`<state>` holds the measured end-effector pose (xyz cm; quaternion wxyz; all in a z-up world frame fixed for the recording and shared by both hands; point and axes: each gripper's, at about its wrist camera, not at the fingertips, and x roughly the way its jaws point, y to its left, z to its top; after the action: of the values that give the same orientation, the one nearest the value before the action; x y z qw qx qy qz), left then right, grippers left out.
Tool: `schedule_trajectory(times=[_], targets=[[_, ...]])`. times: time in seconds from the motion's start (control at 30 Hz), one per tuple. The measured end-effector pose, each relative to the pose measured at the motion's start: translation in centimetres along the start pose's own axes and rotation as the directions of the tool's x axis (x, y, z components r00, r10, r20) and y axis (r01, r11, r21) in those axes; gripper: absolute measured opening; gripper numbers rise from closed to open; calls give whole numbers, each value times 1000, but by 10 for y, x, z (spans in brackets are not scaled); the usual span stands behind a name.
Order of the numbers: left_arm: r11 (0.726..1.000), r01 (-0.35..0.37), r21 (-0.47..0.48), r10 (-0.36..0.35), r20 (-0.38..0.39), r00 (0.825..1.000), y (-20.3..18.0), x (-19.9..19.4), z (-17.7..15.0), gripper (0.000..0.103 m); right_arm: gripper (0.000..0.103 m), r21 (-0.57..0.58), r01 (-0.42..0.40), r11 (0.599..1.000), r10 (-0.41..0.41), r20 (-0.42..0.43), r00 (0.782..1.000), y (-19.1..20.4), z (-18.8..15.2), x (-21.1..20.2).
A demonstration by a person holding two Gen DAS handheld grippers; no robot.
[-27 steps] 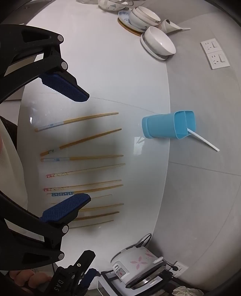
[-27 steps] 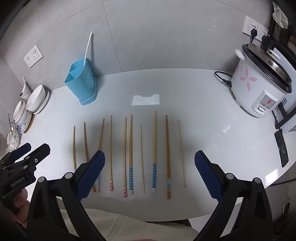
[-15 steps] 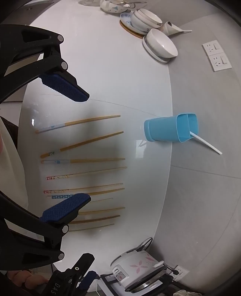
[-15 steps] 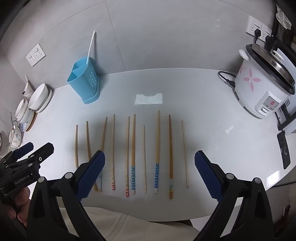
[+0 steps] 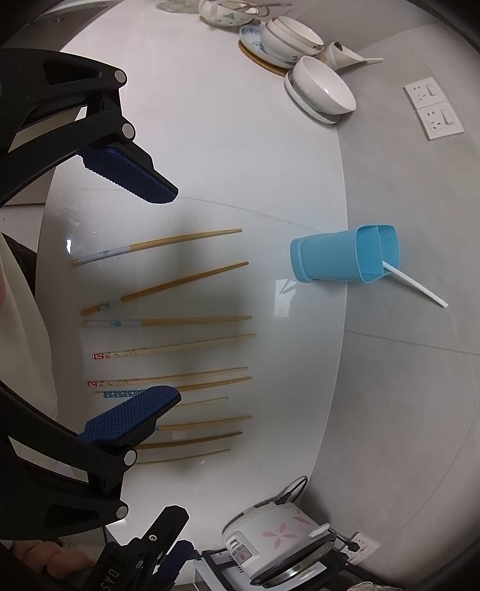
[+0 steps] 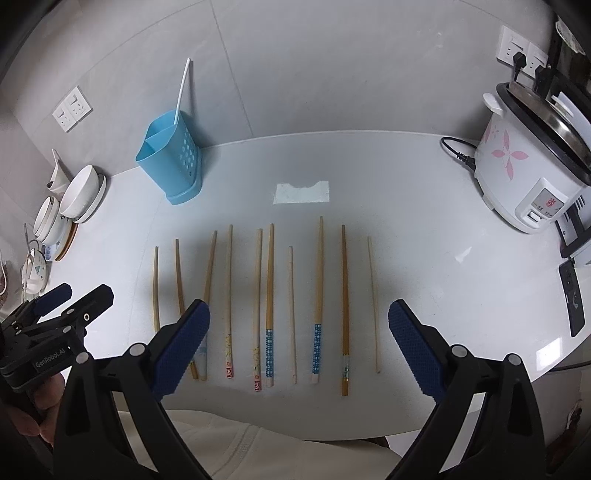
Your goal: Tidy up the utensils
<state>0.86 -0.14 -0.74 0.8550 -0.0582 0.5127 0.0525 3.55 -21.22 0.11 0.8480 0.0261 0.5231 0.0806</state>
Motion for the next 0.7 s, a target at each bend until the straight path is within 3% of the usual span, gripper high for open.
schedule_trajectory(times=[0.7], targets=[[999,27,20,-28,3,1000,-5,-1,1,97,93,-5,20,1000,-20,-18,1000,-1,4,4]])
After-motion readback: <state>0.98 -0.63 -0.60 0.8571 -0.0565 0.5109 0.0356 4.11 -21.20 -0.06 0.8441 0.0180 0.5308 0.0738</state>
